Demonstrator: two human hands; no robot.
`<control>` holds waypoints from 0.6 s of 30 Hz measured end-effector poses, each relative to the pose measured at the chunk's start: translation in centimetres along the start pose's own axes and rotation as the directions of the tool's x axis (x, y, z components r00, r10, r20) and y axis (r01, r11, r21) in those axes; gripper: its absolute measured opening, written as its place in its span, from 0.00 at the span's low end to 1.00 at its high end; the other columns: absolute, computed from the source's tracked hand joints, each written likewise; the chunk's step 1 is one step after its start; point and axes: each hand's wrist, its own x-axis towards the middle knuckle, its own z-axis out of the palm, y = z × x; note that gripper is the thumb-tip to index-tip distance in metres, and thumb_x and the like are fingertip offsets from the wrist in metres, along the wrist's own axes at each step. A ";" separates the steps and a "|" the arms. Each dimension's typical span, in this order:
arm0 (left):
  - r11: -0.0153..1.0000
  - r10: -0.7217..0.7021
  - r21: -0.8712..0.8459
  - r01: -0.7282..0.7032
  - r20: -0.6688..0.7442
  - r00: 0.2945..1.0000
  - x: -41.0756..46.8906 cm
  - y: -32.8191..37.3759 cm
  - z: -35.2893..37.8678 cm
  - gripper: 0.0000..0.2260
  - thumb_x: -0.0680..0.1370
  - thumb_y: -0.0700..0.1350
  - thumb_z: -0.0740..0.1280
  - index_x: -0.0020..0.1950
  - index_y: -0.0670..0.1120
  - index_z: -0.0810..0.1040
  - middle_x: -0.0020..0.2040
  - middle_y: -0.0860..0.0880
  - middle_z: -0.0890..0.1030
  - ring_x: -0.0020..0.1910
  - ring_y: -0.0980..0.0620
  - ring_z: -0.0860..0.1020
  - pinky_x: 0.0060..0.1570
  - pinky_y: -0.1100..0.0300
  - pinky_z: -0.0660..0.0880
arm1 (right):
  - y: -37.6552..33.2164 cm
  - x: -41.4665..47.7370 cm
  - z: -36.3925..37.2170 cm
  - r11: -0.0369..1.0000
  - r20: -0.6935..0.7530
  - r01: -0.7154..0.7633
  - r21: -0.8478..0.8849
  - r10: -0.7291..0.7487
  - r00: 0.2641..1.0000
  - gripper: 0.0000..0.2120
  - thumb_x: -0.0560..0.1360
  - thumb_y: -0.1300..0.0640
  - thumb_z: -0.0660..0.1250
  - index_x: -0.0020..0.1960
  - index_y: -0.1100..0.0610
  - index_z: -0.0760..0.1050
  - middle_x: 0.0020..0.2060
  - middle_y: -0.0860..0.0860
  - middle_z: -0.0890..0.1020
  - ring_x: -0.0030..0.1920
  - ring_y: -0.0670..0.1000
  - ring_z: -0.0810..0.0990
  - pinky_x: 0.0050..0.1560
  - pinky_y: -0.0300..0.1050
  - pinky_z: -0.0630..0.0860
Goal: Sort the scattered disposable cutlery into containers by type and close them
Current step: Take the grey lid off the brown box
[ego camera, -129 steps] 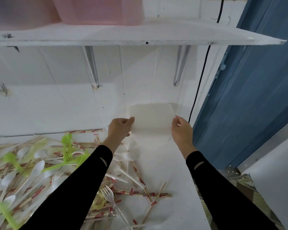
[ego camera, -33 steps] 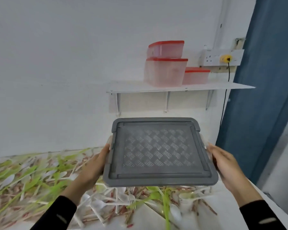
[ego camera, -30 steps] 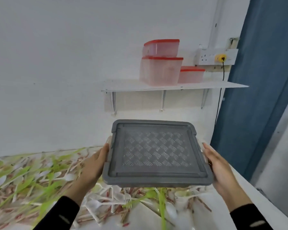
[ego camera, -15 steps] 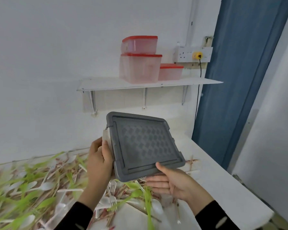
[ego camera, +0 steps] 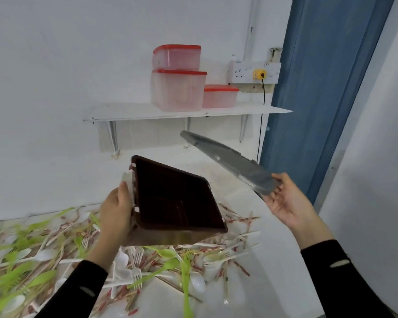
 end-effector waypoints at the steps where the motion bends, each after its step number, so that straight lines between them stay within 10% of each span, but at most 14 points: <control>1: 0.993 -0.100 -0.069 0.100 0.000 0.995 0.1 0.3 0.2 0.23 0.84 0.54 0.53 0.37 0.40 0.72 0.37 0.44 0.76 0.42 0.44 0.73 0.43 0.52 0.66 | -0.5 0.1 -1.4 0.999 -0.019 0.022 -0.041 -0.023 1.000 0.04 0.81 0.61 0.61 0.49 0.59 0.74 0.32 0.51 0.85 0.33 0.46 0.84 0.32 0.40 0.81; 8: 0.889 -0.341 -0.305 0.342 0.059 0.938 -1.0 2.8 5.5 0.26 0.75 0.65 0.54 0.46 0.44 0.76 0.52 0.40 0.80 0.53 0.39 0.79 0.56 0.41 0.74 | -1.9 0.4 -13.6 0.930 -0.277 -0.026 -0.366 -0.082 0.957 0.11 0.81 0.57 0.61 0.57 0.62 0.76 0.47 0.55 0.84 0.50 0.56 0.82 0.54 0.56 0.78; 13: 0.865 -0.321 -0.336 0.373 0.201 0.926 -4.1 5.4 10.5 0.24 0.80 0.61 0.55 0.55 0.43 0.78 0.52 0.43 0.82 0.51 0.44 0.80 0.56 0.47 0.76 | -3.6 -0.7 -21.4 0.855 -0.355 -0.147 -0.497 -0.046 0.934 0.11 0.82 0.58 0.61 0.60 0.64 0.70 0.45 0.58 0.80 0.43 0.58 0.80 0.30 0.44 0.81; 18: 0.782 -0.326 -0.360 0.509 0.460 0.826 -9.0 7.8 16.0 0.16 0.83 0.51 0.57 0.46 0.43 0.78 0.40 0.45 0.83 0.37 0.50 0.83 0.48 0.49 0.80 | -2.5 -0.7 -27.7 0.608 -0.328 -0.282 -0.742 0.037 0.944 0.14 0.81 0.54 0.64 0.61 0.62 0.75 0.50 0.60 0.84 0.49 0.62 0.83 0.54 0.62 0.80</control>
